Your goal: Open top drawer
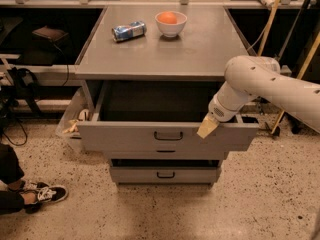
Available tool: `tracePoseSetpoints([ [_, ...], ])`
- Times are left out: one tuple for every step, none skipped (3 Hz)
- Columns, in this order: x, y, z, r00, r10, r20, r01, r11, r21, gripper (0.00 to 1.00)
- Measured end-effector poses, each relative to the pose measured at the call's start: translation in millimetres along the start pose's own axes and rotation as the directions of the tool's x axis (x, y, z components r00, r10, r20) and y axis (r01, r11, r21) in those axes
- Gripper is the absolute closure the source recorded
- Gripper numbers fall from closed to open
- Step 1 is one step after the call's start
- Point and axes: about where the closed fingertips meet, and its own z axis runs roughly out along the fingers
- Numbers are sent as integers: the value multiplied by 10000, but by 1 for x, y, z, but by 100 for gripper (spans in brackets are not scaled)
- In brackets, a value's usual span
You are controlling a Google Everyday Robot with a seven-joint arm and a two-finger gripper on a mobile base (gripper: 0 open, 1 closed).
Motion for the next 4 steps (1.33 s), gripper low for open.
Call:
tracePoseSetpoints([
  [5,3,-1,10000,76,24,-76,10000,20,100],
  [12,9,-3,9998,190,50,-190,9998,68,100],
  [11,14,-9,9990,364,246,-369,9991,206,100],
  [18,19,-13,9983,522,266,-528,9983,251,100],
])
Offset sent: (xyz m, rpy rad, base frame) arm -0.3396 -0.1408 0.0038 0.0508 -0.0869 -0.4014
